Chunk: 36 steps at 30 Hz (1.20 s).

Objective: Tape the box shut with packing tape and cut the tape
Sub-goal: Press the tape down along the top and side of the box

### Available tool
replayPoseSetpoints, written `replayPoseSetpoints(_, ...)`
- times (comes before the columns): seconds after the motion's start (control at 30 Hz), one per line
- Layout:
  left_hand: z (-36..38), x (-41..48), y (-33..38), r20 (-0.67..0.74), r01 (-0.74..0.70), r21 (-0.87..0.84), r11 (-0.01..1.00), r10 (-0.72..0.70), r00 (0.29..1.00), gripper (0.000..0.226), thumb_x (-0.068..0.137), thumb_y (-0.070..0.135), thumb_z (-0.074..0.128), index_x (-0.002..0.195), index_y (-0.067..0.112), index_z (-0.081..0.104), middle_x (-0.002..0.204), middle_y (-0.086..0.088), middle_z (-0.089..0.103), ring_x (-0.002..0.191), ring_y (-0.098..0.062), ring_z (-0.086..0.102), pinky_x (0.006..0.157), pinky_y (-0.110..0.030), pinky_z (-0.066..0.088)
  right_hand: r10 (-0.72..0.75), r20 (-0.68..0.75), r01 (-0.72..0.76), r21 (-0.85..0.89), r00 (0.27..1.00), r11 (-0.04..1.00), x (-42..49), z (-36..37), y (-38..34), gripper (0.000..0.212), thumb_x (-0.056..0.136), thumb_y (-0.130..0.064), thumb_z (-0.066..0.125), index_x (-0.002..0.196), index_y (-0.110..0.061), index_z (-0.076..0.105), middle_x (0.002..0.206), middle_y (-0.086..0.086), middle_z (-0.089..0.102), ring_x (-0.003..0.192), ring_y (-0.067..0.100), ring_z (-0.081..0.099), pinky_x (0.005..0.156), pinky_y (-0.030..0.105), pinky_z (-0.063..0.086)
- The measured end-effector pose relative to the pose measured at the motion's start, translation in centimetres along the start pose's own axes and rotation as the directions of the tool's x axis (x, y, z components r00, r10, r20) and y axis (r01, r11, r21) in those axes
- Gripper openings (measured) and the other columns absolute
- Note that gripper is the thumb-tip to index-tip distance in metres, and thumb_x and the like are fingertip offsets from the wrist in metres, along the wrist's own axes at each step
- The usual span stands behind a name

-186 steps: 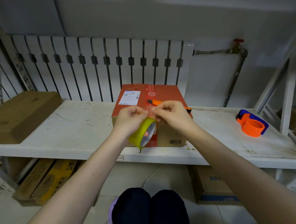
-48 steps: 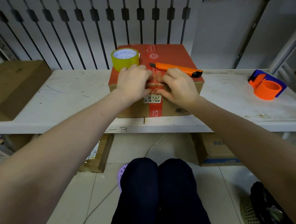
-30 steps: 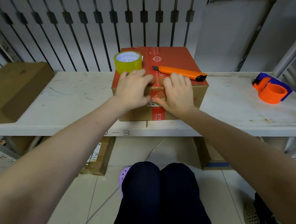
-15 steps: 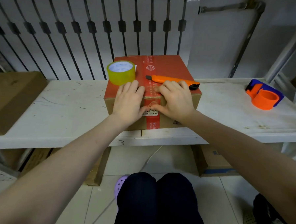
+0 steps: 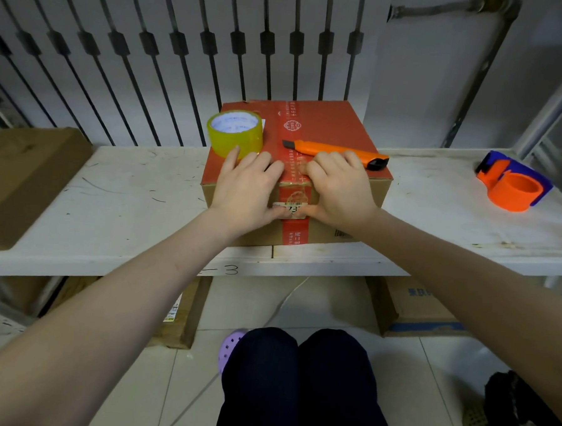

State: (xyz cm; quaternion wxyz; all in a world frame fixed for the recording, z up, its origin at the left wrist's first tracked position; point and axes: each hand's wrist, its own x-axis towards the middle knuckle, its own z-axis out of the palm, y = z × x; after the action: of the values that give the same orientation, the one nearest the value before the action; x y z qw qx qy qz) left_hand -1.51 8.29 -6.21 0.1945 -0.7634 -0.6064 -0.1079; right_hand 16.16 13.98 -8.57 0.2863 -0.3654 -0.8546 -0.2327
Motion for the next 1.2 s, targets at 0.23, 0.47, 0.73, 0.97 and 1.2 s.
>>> replayPoseSetpoints(0.23,-0.6,0.9,0.3,0.023,0.022,-0.021,1.0,-0.021,1.0,0.053,0.074,0.052,0.067,0.11,0.016,0.054,0.106,-0.004,0.058,0.108,-0.027,0.052,0.107,-0.046,0.027,-0.099,0.108,0.081,0.159,0.989,0.984,0.8,-1.5,1.6,0.043,0.079,-0.046,0.064,0.107,-0.014,0.069,0.099,0.004,0.07,0.089,0.025,0.065,0.087,0.038,0.042)
replayPoseSetpoints(0.47,-0.5,0.1,0.2,0.081,-0.012,0.024,1.0,0.01,0.997,0.061,0.069,0.031,0.074,0.12,0.014,0.046,0.118,-0.006,0.052,0.115,-0.027,0.047,0.102,-0.042,0.031,-0.061,0.12,0.056,0.041,0.991,0.998,0.9,-1.8,0.5,0.059,0.072,-0.065,0.061,0.099,-0.012,0.066,0.095,0.004,0.067,0.089,0.023,0.064,0.086,0.036,0.042)
replayPoseSetpoints(0.73,-0.4,0.3,0.3,0.044,0.006,-0.023,1.0,-0.005,0.999,0.06,0.071,0.047,0.07,0.117,0.015,0.05,0.114,-0.005,0.055,0.111,-0.026,0.049,0.097,-0.039,0.034,-0.009,0.068,0.001,0.114,0.998,0.994,1.3,-1.6,0.2,0.043,0.078,-0.053,0.061,0.086,-0.013,0.073,0.081,0.002,0.07,0.075,0.023,0.065,0.078,0.035,0.045)
replayPoseSetpoints(0.97,-0.7,0.7,1.0,-0.004,0.043,-0.07,0.997,-0.043,0.999,0.048,0.079,0.052,0.058,0.107,0.013,0.054,0.105,-0.007,0.058,0.103,-0.028,0.052,0.089,-0.039,0.038,-0.138,0.224,0.091,0.206,0.965,0.974,1.0,-2.7,2.3,0.046,0.082,-0.041,0.066,0.119,-0.015,0.064,0.115,0.004,0.068,0.107,0.024,0.062,0.094,0.042,0.044)
replayPoseSetpoints(1.2,-1.4,1.0,-0.2,0.03,-0.008,-0.079,0.997,0.011,0.999,0.041,0.086,0.045,0.054,0.113,0.016,0.06,0.104,-0.004,0.063,0.103,-0.026,0.054,0.09,-0.038,0.035,0.035,0.026,-0.037,0.091,0.999,0.995,-0.2,-0.5,0.1,0.054,0.064,-0.056,0.073,0.098,-0.014,0.067,0.092,0.001,0.067,0.085,0.023,0.062,0.086,0.034,0.037)
